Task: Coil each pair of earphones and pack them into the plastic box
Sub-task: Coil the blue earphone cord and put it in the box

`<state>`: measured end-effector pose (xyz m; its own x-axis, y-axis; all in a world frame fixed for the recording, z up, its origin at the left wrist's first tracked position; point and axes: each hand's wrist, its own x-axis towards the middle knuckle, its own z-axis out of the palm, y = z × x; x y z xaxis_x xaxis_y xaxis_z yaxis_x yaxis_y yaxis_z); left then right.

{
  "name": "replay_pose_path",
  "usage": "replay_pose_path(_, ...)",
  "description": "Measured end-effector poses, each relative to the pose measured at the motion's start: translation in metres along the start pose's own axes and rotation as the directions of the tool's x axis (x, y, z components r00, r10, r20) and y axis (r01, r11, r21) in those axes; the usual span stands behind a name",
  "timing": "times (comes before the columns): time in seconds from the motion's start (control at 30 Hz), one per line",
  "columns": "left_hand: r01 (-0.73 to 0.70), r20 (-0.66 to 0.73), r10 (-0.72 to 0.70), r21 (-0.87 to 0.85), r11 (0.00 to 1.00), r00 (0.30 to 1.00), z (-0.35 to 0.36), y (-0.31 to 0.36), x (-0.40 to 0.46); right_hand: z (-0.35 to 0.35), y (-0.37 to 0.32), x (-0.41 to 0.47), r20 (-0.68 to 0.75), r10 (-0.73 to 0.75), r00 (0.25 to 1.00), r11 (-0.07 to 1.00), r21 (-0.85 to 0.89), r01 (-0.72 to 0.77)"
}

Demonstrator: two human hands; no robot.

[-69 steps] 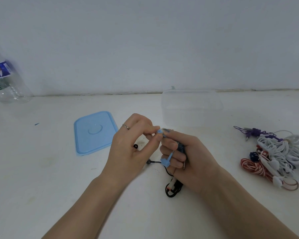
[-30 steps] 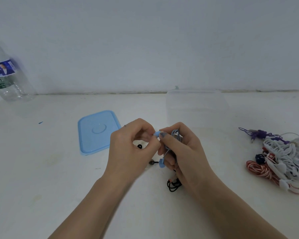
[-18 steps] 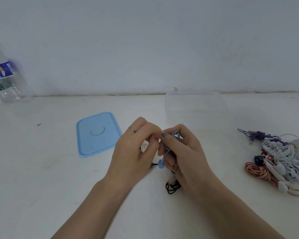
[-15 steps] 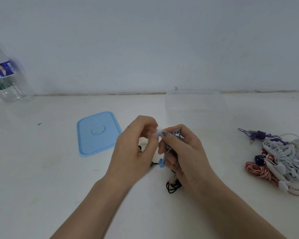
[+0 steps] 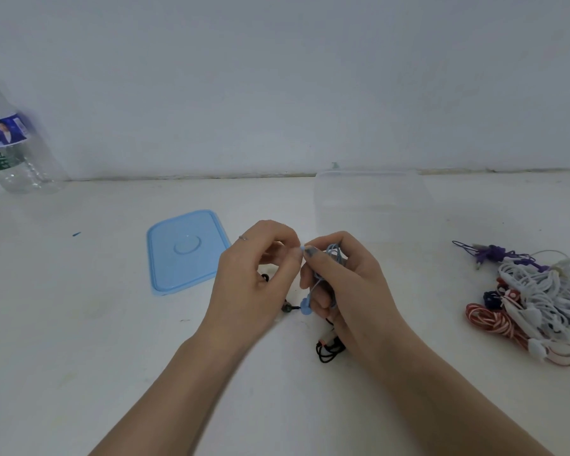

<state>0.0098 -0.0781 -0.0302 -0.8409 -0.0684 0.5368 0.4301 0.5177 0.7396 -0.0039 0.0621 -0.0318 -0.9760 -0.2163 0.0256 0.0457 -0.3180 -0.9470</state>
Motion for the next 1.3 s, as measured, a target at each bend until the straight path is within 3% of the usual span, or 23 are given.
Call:
replay_pose_path(0.27, 0.122, 0.025, -0.12, -0.141, 0.982, 0.992, -0.007, 0.001, -0.004, -0.006, -0.011, 0.005, 0.013, 0.167, 0.986, 0.956, 0.244, -0.165)
replay_pose_path(0.43, -0.005, 0.208, 0.011, -0.025, 1.0, 0.978, -0.009, -0.004, -0.007, -0.011, -0.015, 0.008, 0.034, 0.226, 0.974, 0.895, 0.388, -0.221)
replay_pose_path(0.53, -0.086, 0.224, 0.079, 0.019, 0.996, 0.971, -0.007, -0.006, -0.007, -0.011, -0.014, 0.008, 0.031, 0.23, 0.973, 0.886, 0.407, -0.222)
replay_pose_path(0.67, -0.023, 0.157, 0.031, -0.051, 0.998, 0.987, -0.008, -0.005, -0.004, -0.012, -0.014, 0.009, -0.007, 0.205, 0.979, 0.915, 0.356, -0.189)
replay_pose_path(0.9, 0.098, 0.135, -0.08, -0.13, 0.987, 0.988, -0.014, -0.004, -0.001, -0.006, -0.005, 0.004, 0.037, 0.007, 0.999, 0.999, -0.05, -0.005)
replay_pose_path(1.03, 0.141, 0.137, -0.118, -0.173, 0.975, 0.983, -0.018, -0.005, -0.002, -0.006, -0.003, 0.003, 0.033, -0.028, 0.999, 0.995, -0.093, 0.031)
replay_pose_path(1.17, 0.066, 0.236, -0.067, 0.014, 0.998, 0.969, -0.034, -0.013, -0.003, -0.008, -0.004, 0.004, 0.027, -0.004, 1.0, 0.997, -0.076, 0.006)
replay_pose_path(1.3, -0.034, 0.45, -0.079, 0.239, 0.97, 0.889, -0.044, -0.02, -0.01, -0.011, -0.004, 0.004, 0.0, -0.005, 1.0, 0.997, -0.082, 0.005)
